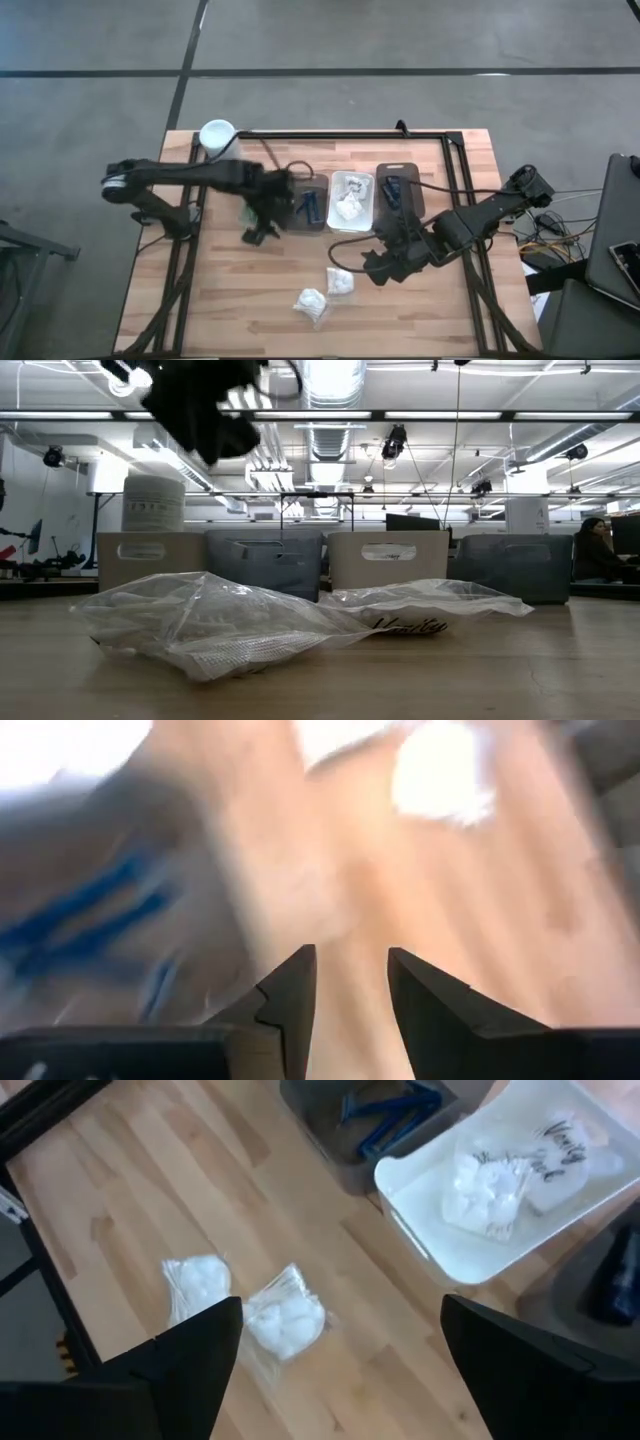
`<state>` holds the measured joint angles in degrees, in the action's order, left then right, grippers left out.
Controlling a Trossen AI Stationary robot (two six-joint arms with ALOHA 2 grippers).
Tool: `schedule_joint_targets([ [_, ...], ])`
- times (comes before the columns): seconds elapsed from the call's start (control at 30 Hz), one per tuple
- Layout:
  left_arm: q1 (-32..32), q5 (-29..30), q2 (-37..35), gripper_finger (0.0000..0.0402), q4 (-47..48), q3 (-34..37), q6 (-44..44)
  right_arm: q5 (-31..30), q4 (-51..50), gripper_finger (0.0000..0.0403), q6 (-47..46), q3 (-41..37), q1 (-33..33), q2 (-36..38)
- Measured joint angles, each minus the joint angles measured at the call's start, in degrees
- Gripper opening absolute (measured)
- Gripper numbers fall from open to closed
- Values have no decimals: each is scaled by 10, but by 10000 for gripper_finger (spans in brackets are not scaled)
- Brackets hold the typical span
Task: Pick & Place Travel size toiletries
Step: Put the white cotton pack into the white bin
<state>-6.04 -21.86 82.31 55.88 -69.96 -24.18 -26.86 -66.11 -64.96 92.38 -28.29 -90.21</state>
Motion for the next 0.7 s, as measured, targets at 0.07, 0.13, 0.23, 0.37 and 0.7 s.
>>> schedule_joint_targets([
  [0.07, 41, -9, -24, 131, -49, 14, 7, 3, -1, 334, -9, -5, -3, 0],
  [0.13, 90, 11, -41, 131, -108, 36, 9, 11, -9, 337, -20, -9, -5, 0],
  [0.23, 169, 59, -42, 140, -205, 69, 43, 27, -14, 347, -36, -17, -9, 0],
  [0.37, 245, 133, -5, 188, -305, 96, 80, 35, -11, 361, -55, -35, -20, 0],
  [0.7, 268, 133, 178, 271, -428, 63, 106, 50, -6, 364, -82, -57, -49, 0],
])
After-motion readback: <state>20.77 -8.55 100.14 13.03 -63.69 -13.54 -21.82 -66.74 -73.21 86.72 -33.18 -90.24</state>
